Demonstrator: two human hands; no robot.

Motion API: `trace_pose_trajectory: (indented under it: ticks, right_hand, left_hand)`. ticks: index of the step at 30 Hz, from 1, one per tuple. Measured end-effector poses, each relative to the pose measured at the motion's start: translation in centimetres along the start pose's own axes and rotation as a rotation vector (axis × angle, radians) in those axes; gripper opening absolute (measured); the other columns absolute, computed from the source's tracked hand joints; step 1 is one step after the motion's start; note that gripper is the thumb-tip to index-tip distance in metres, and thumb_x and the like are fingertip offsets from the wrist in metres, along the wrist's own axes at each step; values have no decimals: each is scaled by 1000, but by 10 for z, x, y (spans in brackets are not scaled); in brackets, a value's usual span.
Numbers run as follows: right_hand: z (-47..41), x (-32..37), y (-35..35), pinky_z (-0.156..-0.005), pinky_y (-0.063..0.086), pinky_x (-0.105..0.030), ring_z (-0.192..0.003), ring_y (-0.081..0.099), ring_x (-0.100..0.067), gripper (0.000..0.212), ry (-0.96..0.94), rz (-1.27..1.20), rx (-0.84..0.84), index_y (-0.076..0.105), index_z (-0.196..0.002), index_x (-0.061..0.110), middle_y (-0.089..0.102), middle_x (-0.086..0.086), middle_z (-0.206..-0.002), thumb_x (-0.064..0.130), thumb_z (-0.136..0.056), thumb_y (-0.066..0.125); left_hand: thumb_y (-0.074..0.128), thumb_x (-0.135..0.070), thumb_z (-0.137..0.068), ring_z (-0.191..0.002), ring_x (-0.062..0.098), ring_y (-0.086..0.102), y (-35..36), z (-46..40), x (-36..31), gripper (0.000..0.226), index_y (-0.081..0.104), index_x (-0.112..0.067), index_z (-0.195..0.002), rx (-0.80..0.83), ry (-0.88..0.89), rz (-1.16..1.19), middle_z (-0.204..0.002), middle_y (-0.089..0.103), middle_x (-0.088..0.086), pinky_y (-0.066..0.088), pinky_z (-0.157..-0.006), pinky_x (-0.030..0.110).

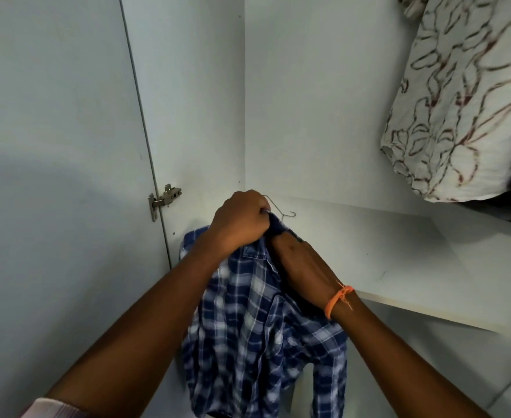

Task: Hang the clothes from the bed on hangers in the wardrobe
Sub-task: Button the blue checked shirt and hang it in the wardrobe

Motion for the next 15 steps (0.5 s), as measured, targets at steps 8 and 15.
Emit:
trace_pose_trajectory:
  ticks: [8, 15]
  right_hand:
    - [-16, -39, -23, -54, 42, -39, -59, 53, -20, 37, 290, -184, -153, 27, -119, 26, 48, 3, -70, 5, -96, 48]
    - [-30, -53, -55, -61, 39, -37, -60, 48, -19, 28, 312, -451, -164, 36, -112, 21, 49, -6, -70, 3, -95, 50]
  left_hand:
    - [61, -11, -89, -48, 12, 58, 33, 19, -3, 18, 76, -16, -98, 297, 30, 154, -70, 70, 6, 52, -56, 28]
    - [60, -26, -90, -69, 14, 64, 34, 23, 28, 14, 73, -25, -92, 240, 51, -40, -80, 70, -3, 52, -66, 32]
Point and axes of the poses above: each hand's wrist, its own z-axis away from the middle knuckle, its own y-axis out of the palm, x = y × z, the point moved 10 cm from there along -z, towards the middle knuckle
